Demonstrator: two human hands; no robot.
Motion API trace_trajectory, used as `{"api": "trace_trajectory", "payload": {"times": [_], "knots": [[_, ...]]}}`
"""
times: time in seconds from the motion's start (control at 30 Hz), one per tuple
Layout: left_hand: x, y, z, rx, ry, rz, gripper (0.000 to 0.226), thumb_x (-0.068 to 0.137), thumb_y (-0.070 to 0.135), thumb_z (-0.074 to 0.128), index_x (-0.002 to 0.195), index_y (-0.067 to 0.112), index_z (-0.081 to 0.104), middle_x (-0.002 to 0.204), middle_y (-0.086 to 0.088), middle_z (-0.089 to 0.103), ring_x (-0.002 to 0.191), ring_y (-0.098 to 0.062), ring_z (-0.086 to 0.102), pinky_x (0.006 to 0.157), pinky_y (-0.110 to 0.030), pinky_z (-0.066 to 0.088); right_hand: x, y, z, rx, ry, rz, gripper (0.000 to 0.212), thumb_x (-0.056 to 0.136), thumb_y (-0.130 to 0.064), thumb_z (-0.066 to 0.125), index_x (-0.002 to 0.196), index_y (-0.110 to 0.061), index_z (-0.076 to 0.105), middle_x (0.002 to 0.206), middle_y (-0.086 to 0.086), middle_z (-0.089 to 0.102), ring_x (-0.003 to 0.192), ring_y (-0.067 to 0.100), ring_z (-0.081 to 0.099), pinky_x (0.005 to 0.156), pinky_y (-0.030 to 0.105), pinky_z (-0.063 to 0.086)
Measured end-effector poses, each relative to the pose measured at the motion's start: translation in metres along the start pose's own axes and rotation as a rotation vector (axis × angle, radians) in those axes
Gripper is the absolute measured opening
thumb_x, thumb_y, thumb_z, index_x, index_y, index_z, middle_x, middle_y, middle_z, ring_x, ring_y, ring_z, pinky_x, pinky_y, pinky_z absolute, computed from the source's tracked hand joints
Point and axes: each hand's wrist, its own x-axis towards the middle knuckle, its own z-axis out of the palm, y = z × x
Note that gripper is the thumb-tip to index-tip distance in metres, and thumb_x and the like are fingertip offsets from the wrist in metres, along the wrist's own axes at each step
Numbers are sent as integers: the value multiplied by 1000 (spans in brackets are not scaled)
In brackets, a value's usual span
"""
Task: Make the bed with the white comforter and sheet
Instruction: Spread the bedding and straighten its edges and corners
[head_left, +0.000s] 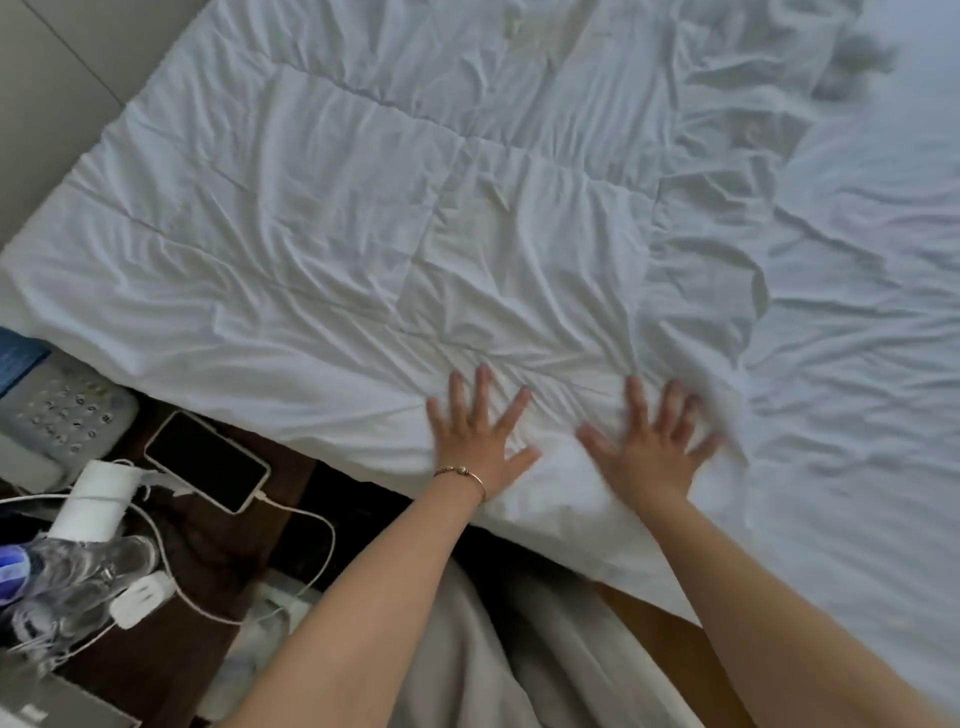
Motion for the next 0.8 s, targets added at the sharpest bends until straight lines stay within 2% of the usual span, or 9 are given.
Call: {"api": "trace_trajectory", "payload": {"times": [0.13,0.3,0.37,0.43,0.5,0.57,0.7,0.77,0.8], "knots": [[-24,43,17,46,-107,112,96,68,91,34,139,59,-22,140,-1,-54,130,-38,-46,104,-68,-17,-12,56,-6,579,-70,333,124,62,-77,68,147,-42,-14,160,6,-3,145,38,13,115,60,11],[-38,79,18,131,-31,278,117,57,89,48,139,53,-27,149,4,-43,134,-31,-42,103,-68,-21,-26,74,-18,942,-168,117,121,71,-45,83,150,-37,-9,153,6,27,131,30,43,99,36,37],[-36,95,12,136,8,340,117,64,73,58,141,47,-27,156,1,-21,144,-29,-21,110,-63,-8,-33,63,-20,977,-133,-53,111,77,-36,80,151,-38,-3,148,-3,32,126,23,47,95,29,38],[-34,98,4,132,68,318,100,77,39,63,147,36,-8,147,-4,24,137,-29,25,108,-46,27,-44,59,-16,1030,-102,-138,100,81,-28,75,150,-43,4,131,-21,40,112,16,51,91,27,41],[-34,91,0,181,64,388,74,84,19,57,148,29,21,127,-3,46,118,-25,45,90,-37,42,-57,68,-4,1040,-129,-99,95,84,-30,71,149,-48,5,125,-31,38,111,13,50,91,25,40],[-41,87,5,241,-37,466,64,84,14,56,143,28,33,124,-1,46,117,-22,44,84,-36,45,-69,78,13,983,-195,-3,96,85,-39,69,150,-50,0,140,-17,41,119,19,51,93,25,38],[-45,77,22,19,-291,379,82,79,23,66,148,35,25,129,1,37,123,-18,36,103,-29,37,-67,79,19,710,-359,105,101,83,-60,61,146,-52,-18,145,9,37,122,30,50,91,36,40],[-42,69,11,-300,-466,318,88,70,43,72,148,36,31,132,3,40,123,-14,39,109,-25,30,-61,79,12,428,-252,92,102,79,-65,59,148,-48,-13,149,9,22,129,31,40,97,42,38],[-39,66,3,-498,-439,278,84,67,51,75,143,34,41,131,3,46,121,-12,45,111,-27,32,-60,81,11,302,-65,18,98,79,-63,61,151,-45,-3,151,8,17,133,31,34,102,44,35]]}}
